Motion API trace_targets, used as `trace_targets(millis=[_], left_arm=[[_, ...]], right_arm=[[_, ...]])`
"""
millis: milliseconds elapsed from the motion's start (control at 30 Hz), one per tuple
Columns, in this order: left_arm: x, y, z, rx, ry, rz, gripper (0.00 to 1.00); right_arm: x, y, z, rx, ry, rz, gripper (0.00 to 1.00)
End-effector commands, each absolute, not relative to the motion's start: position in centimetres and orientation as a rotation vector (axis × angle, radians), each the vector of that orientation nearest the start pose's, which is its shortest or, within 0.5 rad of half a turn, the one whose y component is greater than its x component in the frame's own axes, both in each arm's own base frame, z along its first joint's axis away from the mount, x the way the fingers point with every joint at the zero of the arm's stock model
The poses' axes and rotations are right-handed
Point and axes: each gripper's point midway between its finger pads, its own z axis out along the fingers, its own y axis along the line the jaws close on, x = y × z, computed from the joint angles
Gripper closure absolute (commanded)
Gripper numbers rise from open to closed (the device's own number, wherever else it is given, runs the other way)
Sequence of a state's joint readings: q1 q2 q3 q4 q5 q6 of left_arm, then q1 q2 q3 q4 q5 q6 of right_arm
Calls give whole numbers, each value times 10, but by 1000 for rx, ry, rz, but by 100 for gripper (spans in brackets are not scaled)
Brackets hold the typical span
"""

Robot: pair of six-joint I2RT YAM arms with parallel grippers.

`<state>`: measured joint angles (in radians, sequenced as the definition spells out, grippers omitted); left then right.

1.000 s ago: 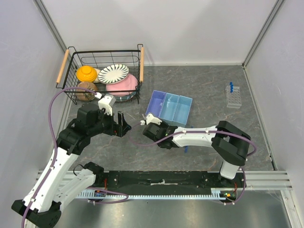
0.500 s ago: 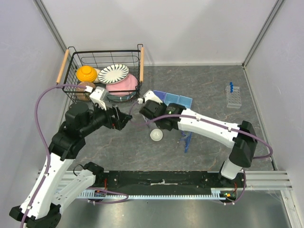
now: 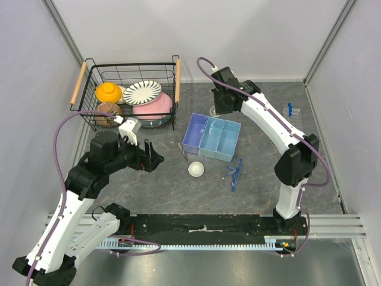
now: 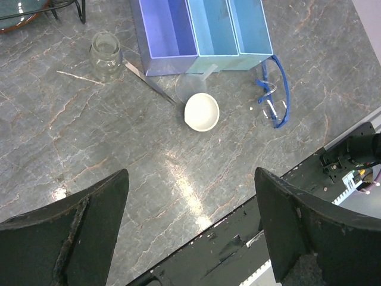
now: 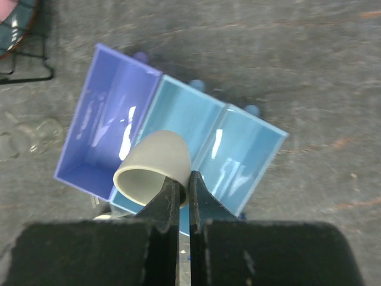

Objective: Organize the chemistry lab equipment

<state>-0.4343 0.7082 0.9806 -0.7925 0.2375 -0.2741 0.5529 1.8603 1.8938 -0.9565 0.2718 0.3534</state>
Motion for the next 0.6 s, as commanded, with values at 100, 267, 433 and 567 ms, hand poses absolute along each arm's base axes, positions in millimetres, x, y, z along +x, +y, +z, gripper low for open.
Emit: trace_targets(millis=[100,267,433,567], left_arm=[[181,-143,257,365,2095,-667,8],[181,-140,258,361,2086,-653,8],[180,-144,257,371,2088,-677,8],[180,-146,254,378,2089,-685,8]], right_arm=[[407,260,175,-188,2588,285,100],[405,257,143,-183,2672,277,100],[391,243,128,-197,2725,239,100],[380,237,125,-230,2755,222,100]])
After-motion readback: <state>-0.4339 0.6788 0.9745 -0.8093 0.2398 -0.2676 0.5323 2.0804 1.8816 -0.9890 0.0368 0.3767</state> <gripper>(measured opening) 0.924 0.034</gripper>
